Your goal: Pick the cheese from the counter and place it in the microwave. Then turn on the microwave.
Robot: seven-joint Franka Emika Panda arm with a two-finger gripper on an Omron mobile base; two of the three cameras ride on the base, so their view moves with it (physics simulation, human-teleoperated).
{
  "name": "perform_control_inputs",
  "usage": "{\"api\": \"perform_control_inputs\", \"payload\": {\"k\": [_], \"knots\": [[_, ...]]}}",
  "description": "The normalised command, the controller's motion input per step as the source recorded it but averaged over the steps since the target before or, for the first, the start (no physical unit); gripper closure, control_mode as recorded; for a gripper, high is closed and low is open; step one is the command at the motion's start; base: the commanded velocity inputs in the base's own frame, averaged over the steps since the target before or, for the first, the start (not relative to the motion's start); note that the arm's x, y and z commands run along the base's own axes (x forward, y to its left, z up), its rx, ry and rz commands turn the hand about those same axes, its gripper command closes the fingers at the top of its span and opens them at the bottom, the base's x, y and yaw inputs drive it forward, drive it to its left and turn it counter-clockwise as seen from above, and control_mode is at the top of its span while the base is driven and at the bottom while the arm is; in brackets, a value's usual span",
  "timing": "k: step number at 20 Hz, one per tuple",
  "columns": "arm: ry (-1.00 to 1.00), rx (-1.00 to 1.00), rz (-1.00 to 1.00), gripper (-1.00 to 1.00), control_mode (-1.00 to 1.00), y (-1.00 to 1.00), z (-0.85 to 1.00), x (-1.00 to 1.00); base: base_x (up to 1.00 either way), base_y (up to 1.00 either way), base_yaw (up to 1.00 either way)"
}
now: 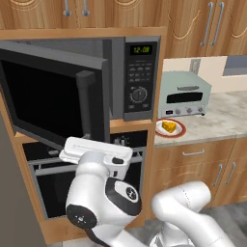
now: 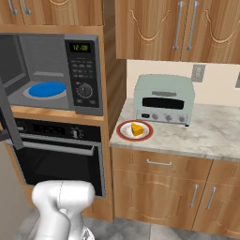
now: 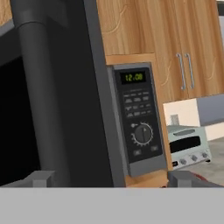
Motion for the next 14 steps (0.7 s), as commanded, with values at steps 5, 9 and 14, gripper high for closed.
{"api": "perform_control_inputs", "payload": {"k": [5,9,14], "knots": [[0.0,0.01,0.09,-1.0,-1.0,-0.11,0.06,-0.04,0.0,0.0,0.0],[0.01,0.04,0.08,-1.0,-1.0,-0.15,0.0,0.0,0.0,0.0,0.0],[0.01,0.07,0.05,-1.0,-1.0,-0.16,0.0,0.0,0.0,0.0,0.0]]}}
